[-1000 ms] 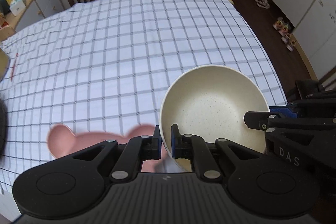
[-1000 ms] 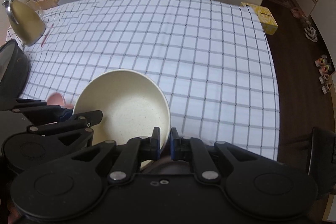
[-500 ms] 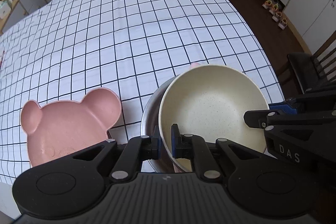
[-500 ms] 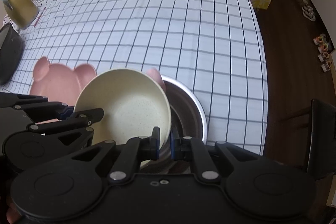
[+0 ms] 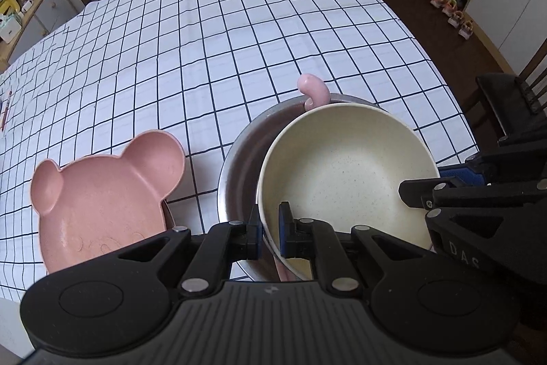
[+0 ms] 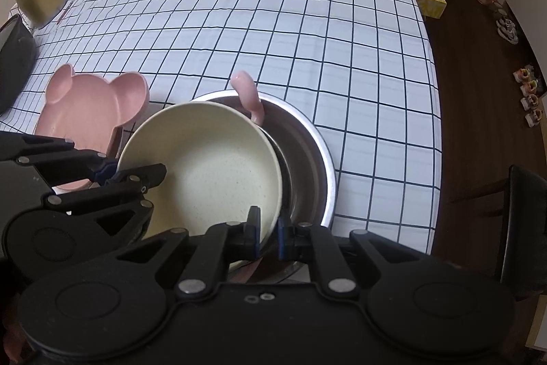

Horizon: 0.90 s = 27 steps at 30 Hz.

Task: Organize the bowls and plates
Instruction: 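Lower the cream bowl into the pink pot and open both grippers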

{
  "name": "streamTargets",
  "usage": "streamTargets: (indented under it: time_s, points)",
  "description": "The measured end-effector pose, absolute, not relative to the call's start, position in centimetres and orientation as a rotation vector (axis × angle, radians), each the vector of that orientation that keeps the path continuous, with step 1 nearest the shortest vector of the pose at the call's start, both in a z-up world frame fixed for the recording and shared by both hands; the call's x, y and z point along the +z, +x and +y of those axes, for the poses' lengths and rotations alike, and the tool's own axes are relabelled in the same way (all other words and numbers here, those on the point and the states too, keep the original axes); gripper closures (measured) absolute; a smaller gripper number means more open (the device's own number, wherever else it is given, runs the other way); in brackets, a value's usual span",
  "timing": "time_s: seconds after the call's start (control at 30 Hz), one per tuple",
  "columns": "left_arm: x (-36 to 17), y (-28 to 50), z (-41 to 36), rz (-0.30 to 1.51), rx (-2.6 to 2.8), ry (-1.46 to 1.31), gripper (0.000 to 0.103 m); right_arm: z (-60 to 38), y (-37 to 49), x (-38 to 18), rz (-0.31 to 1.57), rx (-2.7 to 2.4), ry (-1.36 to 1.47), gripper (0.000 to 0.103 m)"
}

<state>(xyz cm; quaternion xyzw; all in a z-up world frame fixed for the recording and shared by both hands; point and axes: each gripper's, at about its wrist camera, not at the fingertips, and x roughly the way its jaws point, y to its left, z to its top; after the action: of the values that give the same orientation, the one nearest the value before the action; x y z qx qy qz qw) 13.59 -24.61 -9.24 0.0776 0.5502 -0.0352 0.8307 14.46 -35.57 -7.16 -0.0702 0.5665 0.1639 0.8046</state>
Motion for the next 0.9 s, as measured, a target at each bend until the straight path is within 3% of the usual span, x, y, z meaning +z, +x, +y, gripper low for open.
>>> streamTargets:
  time_s: [0.5,0.9]
  points:
    - [-9.6,13.6,-24.1,1.135,-0.066,0.162,0.095,-35.3,14.6,-7.9,1.216,0.352,-0.128,0.092]
    - [-10.2,13.7,-23.1,1.148,-0.081,0.1,0.095,-35.3,14.7,-7.7,1.208,0.356,-0.11,0.082]
